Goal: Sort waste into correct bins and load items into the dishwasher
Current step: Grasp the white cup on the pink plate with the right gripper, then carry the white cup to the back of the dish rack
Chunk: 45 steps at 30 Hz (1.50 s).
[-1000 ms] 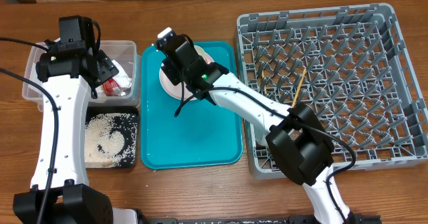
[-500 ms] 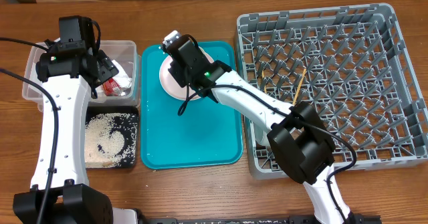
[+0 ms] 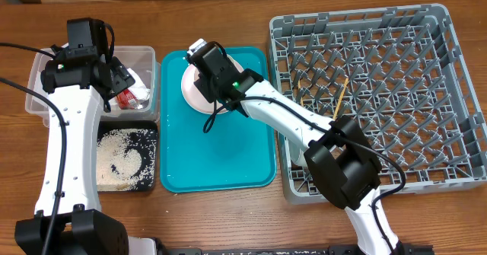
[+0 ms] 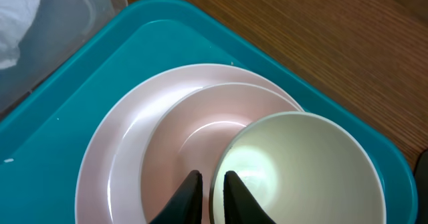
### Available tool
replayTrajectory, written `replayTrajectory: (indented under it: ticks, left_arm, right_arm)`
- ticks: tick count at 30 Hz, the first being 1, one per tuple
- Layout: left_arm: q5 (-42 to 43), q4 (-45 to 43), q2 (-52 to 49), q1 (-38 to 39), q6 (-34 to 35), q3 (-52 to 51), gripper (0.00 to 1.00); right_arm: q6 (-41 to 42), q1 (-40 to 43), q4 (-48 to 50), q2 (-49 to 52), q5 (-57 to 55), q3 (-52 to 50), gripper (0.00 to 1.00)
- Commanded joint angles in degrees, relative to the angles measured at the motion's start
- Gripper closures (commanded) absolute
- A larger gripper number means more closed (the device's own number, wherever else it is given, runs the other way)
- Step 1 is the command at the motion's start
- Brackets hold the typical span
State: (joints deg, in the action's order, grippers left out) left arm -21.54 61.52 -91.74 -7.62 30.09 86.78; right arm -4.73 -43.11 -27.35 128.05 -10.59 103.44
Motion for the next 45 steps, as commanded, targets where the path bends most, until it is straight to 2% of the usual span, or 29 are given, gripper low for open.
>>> replayTrajectory:
  ticks: [1,17,20,24,35,39,45]
  left_arm:
    - [0.44,-0.07,0.90,-0.20,0.81,1.36,0.00]
    - [0.42,-0.04,0.90,-0.20,0.79,1.36,0.00]
    - [0.42,-0.07,0.90,-0.20,0.81,1.36,0.00]
    - [0.44,-0.07,0.90,-0.20,0.81,1.36,0.00]
    - [0.44,-0.07,0.90,-0.20,0.81,1.36,0.00]
    - [0.44,-0.07,0.90,-0.20,0.81,1.36,0.00]
    - [0.44,-0.07,0.90,-0.20,0.81,1.36,0.00]
  right_arm:
    - [0.00,0.48,-0.61,0.48,-0.35,-0.37,0.87]
    - [0.00,0.48,-1.92,0.48,-0.37,-0.37,0.86]
    - [0.00,0.48,-1.36,0.44,-0.55,-0.31,0.96]
    - [-0.02,0.48,-1.14,-0.59,-0.57,0.63,0.96]
    - [0.28,1.97,-5.42,-17.22,2.01,2.73,0.96]
    - [0.42,6.34,-7.67,-23.76,10.71,2.73,0.96]
    - [3.52,21.40,-9.20,-28.04,41.24,2.73,0.96]
